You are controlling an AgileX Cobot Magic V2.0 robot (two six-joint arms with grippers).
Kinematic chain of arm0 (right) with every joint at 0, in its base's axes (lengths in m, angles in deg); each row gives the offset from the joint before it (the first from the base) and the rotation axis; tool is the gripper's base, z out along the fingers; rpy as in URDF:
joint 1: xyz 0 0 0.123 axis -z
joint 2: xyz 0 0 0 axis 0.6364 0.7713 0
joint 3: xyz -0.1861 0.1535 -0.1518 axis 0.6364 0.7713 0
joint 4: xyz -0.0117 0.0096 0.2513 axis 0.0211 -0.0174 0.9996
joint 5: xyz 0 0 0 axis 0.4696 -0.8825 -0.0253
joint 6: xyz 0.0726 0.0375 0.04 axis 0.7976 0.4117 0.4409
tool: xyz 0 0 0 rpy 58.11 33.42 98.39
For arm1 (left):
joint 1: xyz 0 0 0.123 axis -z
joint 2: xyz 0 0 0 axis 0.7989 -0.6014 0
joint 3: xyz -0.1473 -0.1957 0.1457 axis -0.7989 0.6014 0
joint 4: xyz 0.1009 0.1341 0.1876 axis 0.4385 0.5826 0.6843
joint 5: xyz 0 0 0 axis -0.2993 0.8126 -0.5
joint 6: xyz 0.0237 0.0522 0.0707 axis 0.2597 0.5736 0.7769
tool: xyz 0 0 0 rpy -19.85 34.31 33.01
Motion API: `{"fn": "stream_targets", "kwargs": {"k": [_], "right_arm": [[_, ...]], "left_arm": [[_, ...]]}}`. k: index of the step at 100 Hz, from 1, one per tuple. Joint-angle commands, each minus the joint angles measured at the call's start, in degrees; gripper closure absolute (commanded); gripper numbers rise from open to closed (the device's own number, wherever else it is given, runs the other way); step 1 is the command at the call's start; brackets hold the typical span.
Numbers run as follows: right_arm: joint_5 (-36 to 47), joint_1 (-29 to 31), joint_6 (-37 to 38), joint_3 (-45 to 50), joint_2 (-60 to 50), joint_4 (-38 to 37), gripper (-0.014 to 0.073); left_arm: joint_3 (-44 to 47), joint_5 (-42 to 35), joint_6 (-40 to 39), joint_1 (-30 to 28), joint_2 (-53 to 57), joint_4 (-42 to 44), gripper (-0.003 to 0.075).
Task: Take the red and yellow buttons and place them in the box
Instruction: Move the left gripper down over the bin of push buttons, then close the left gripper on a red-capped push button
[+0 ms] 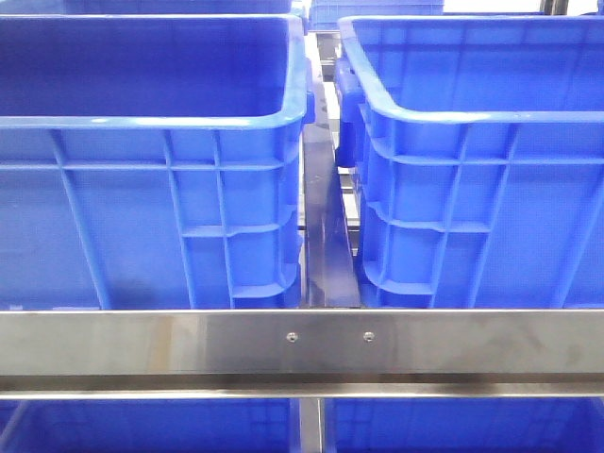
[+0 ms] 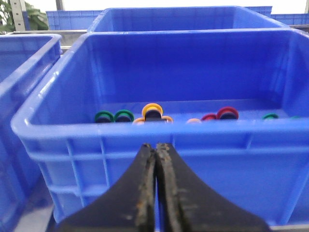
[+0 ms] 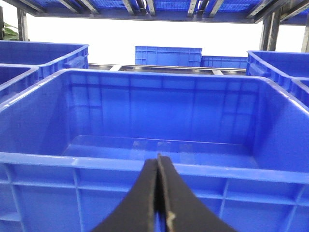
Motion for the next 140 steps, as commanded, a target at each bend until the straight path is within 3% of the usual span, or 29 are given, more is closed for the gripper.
{"fn": "stream_targets", "kwargs": {"k": [1,48,71,109,120,140], "right_arm": [[4.9,0.4,-0.2,-1.1,-1.4,-0.2,0.0662],[4.9,0.4,-0.2,-1.1,-1.4,-0.2,0.0662],[4.9,0.4,-0.2,-1.1,-1.4,-0.2,0.0662],[4.9,0.4,-0.2,-1.1,-1.4,-0.2,0.0662],[4.9,0.4,-0.2,-1.1,-1.4,-0.2,0.0662],[4.9,0.4,-0.2,-1.1,-1.4,-0.2,0.0662]], "left_arm": [[-6.9,0.0,-0.5,-0.1,-0.9,-0.7,0.0739],[-40.9,30.5,3.2,-0.1,-31.3,-0.6,0.0739],[-49.1,32.4,3.2,-0.1,-43.2,-0.7,0.0739],[-49.6,32.5,3.8,-0.1,-50.3,-0.7,0.0734],[-49.6,32.8,3.8,-0.1,-51.0,-0.8,0.0638],[-49.6,33.5,3.8,-0.1,-51.0,-0.8,0.026]]}}
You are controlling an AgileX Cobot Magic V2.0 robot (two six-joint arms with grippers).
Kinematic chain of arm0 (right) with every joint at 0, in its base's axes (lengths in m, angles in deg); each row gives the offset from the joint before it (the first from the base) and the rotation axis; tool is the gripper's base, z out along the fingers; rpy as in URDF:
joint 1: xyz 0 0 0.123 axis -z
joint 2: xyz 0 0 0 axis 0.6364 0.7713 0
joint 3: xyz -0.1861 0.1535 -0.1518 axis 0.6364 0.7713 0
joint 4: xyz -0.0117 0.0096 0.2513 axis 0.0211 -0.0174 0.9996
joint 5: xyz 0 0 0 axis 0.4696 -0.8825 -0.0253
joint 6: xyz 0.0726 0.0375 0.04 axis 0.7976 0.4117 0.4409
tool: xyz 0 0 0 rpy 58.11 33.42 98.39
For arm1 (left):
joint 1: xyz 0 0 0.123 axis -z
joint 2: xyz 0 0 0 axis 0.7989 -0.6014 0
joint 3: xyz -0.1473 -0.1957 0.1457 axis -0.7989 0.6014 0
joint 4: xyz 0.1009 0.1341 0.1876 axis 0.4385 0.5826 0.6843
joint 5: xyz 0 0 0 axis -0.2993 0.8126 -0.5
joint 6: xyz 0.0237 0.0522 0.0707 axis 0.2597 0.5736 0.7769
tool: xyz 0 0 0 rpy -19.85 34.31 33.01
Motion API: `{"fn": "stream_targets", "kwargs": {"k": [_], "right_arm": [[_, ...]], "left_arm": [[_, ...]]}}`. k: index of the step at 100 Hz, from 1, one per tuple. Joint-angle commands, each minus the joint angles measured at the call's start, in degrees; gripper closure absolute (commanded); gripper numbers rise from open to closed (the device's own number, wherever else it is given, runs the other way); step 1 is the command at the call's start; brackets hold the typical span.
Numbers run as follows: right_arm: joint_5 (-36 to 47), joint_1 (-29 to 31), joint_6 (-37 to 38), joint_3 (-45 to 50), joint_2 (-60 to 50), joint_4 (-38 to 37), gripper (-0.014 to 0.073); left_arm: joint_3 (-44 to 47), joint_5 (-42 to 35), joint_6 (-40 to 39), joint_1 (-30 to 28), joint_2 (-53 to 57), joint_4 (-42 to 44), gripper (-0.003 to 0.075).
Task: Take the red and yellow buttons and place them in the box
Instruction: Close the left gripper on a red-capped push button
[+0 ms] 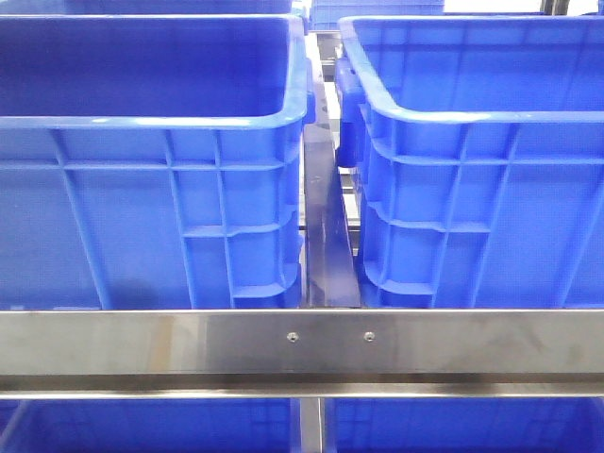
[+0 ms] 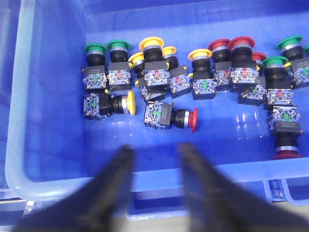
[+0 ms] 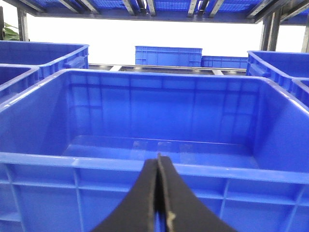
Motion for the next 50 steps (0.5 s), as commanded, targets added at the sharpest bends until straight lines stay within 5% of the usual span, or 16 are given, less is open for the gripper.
{"fn": "stream_targets", "kwargs": {"k": [1,29,50], "right_arm": [[4.9,0.4,-0.2,-1.1,-1.4,-0.2,0.0662],[4.9,0.4,-0.2,-1.1,-1.4,-0.2,0.0662],[4.9,0.4,-0.2,-1.1,-1.4,-0.2,0.0662]], "left_arm": [[-2.0,-2.9,0.0,-0.1,0.3,-0.5,0.0244],[-2.2,-6.8,0.0,0.4,-0.7,-5.5,0.0227],[-6.8,-6.9,0.5,6.9,-8.2,-6.7,0.0227]]}}
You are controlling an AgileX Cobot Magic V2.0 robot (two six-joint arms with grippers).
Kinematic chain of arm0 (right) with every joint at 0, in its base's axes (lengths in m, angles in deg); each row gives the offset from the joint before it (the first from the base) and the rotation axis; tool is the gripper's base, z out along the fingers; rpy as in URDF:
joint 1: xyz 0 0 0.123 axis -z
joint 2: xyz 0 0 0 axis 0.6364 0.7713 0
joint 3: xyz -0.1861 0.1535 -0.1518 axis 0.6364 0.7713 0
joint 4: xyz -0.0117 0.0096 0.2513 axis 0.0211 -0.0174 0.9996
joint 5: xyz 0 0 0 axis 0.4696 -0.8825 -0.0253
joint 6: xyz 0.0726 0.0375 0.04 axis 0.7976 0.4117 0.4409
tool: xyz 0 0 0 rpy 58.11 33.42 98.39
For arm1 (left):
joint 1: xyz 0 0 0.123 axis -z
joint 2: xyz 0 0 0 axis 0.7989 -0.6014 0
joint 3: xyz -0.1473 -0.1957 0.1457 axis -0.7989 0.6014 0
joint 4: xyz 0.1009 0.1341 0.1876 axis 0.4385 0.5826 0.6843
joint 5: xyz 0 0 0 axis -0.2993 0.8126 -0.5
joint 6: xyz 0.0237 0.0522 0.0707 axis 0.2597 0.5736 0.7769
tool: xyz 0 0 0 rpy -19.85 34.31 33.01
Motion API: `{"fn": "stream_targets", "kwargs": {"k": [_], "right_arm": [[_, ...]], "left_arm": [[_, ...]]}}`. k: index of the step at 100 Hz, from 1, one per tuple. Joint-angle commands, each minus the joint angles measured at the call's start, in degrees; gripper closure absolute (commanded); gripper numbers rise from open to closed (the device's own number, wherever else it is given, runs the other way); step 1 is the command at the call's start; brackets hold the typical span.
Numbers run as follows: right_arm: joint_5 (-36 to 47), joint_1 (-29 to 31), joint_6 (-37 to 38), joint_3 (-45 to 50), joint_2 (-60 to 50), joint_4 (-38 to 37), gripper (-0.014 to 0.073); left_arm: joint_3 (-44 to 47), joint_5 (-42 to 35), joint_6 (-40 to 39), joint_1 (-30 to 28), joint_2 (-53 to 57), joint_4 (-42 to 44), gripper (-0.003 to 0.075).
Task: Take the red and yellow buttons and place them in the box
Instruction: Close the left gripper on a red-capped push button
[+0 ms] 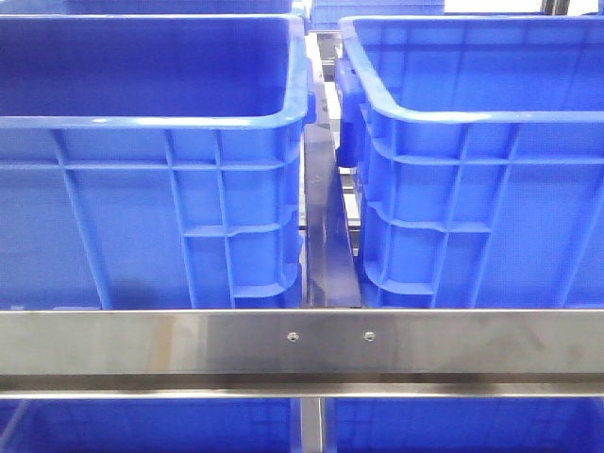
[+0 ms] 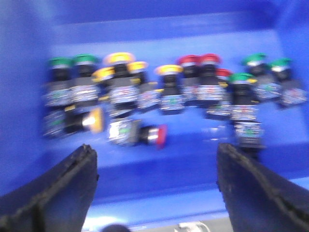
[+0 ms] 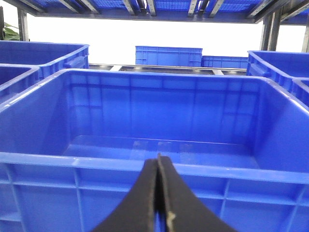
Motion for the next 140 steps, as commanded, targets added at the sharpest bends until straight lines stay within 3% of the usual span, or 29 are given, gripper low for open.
{"fn": "stream_targets", "kwargs": {"k": [1,25,62,140], "right_arm": [[4.9,0.4,-0.2,-1.1,-1.4,-0.2,0.0662],[4.9,0.4,-0.2,-1.1,-1.4,-0.2,0.0662],[4.9,0.4,-0.2,-1.1,-1.4,-0.2,0.0662],[4.9,0.4,-0.2,-1.1,-1.4,-0.2,0.0662]], "left_arm": [[-3.9,-4.1,0.1,3.5,-2.8,-1.3,0.0227],[-13.1,-4.0,0.1,10.3,-16.9,-1.3,0.0227],[-24.3,-3.3,0.1,10.8,-35.0,-0.9,0.0227],[-25.7,-3.7,0.3,10.9,-47.7,0.0,0.0228]]}}
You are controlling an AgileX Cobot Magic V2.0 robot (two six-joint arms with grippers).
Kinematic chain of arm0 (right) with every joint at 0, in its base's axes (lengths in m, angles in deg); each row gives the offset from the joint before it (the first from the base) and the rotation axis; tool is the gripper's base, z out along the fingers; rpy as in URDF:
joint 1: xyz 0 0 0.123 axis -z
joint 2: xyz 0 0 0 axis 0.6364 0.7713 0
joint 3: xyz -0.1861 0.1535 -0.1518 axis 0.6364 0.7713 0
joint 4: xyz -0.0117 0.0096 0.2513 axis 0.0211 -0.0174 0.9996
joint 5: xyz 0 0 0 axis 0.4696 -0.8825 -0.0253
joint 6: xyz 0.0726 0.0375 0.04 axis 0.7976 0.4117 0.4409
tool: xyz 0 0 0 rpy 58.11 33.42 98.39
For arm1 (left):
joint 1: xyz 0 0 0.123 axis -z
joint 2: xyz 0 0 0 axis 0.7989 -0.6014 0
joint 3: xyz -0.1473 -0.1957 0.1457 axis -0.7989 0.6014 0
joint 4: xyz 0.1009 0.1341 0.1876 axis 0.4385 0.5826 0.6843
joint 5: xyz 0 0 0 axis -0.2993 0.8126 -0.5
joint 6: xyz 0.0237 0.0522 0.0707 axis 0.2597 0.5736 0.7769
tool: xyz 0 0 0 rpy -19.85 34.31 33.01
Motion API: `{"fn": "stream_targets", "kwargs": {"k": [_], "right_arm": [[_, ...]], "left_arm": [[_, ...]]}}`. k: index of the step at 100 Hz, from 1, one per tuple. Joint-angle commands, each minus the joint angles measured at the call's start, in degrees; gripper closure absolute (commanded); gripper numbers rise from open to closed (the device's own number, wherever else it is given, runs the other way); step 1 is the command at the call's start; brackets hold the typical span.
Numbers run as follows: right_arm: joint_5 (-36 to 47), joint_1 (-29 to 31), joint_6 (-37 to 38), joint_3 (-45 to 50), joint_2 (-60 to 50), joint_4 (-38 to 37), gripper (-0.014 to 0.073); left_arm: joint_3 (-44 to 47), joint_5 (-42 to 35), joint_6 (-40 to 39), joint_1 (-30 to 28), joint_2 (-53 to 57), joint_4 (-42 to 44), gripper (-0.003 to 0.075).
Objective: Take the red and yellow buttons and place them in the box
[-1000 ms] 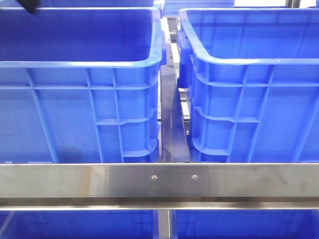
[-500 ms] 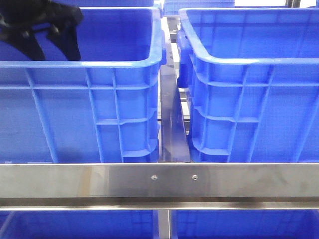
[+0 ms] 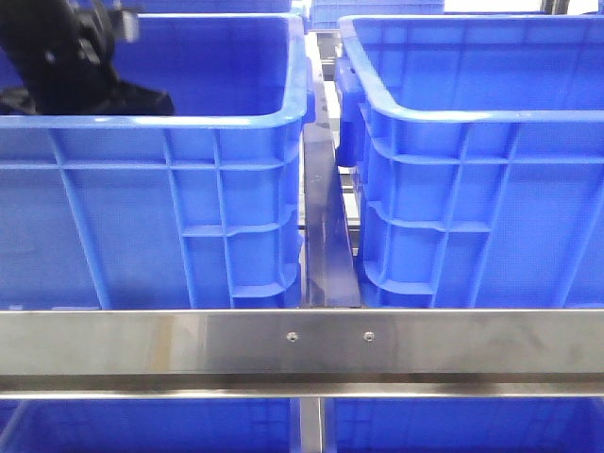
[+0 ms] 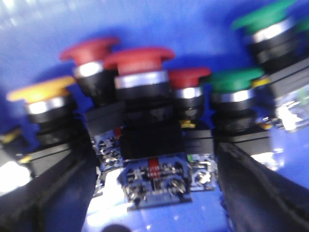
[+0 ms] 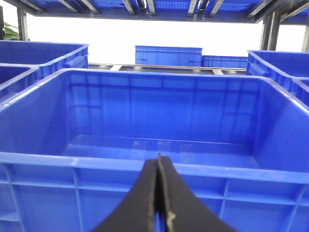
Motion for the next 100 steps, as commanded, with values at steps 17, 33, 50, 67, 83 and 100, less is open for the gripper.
{"fn": "stream_targets", "kwargs": {"k": [17,33,50,67,83,100], "right_arm": [[4.9,0.4,-0.2,-1.1,-1.4,-0.2,0.0662],[4.9,0.4,-0.2,-1.1,-1.4,-0.2,0.0662],[4.9,0.4,-0.2,-1.1,-1.4,-0.2,0.0662],[4.9,0.4,-0.2,-1.1,-1.4,-0.2,0.0662],[6.5,0.4,-0.2,-1.1,-1.4,-0.2,0.0662],[7.9,0.4,-0.2,-1.1,-1.4,-0.2,0.0662]], "left_arm": [[-1.9,-2.3,0.1,0.5,2.0,-0.1,0.0286],[-1.9,-1.8,0.1,0.5,2.2,0.0,0.0554],[-1.9,-1.9,0.1,0.5,4.9,0.1,0.0739],[-1.9,-1.9,0.3,0.6,10.8,0.1,0.0739],[-1.9,-1.3,0.4,2.8,17.2,0.1,0.0739],[-0.9,-1.1,1.3,9.0,22.9,0.1,0.0739]]}}
